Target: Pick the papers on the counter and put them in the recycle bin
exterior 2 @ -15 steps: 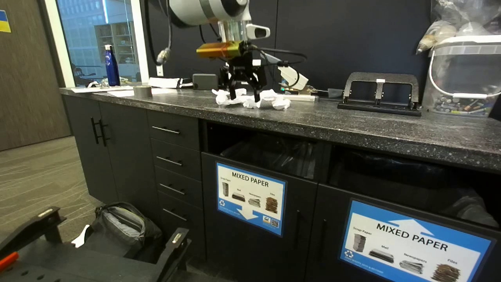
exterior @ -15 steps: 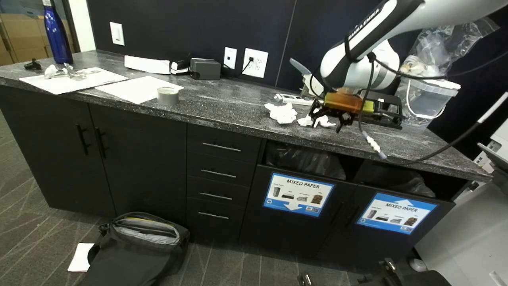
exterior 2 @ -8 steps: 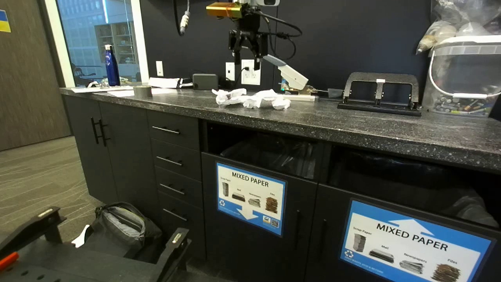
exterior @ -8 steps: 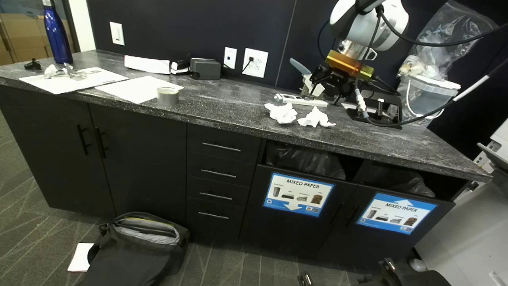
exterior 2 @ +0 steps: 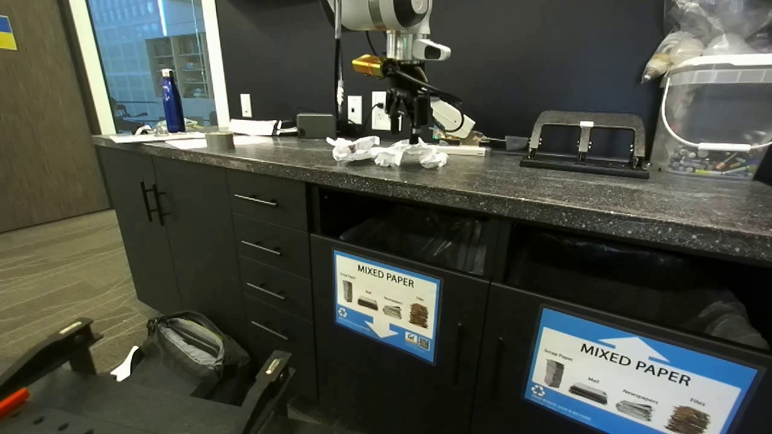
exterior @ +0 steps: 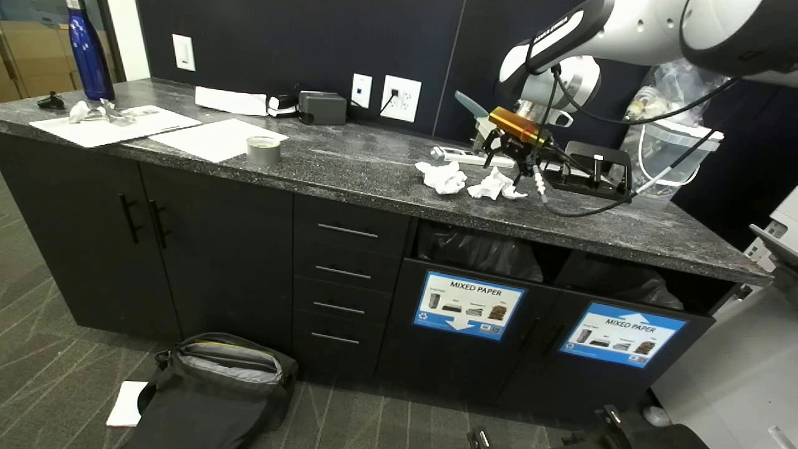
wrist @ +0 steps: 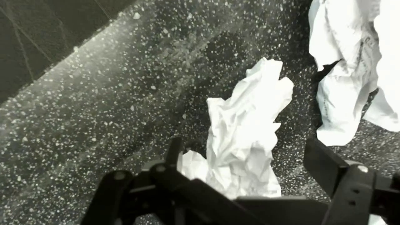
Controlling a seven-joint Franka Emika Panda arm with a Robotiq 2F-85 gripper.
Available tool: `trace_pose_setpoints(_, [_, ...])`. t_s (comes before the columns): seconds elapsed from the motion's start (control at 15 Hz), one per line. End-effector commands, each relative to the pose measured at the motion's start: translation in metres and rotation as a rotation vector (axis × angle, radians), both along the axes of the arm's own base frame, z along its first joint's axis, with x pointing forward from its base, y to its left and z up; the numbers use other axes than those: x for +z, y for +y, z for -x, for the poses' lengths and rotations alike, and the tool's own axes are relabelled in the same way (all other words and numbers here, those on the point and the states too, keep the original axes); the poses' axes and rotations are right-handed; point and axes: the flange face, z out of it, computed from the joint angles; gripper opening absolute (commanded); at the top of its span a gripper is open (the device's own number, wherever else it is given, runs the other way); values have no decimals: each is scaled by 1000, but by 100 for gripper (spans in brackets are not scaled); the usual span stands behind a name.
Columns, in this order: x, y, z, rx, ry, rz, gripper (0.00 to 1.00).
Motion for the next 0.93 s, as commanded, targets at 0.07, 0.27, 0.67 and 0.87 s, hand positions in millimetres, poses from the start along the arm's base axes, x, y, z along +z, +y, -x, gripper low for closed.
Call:
trace_pose_setpoints(0.07, [-15,-7,-33,-124,32,20,100])
trace_pose_setpoints(0.27, [-23,-10,-40,-146,52,41,66])
trace_pose_setpoints(0.67, [-27,-15,-35,-96,144,125,22])
trace_pose_setpoints(0.87, [-24,-16,-23,-54,219,146,16])
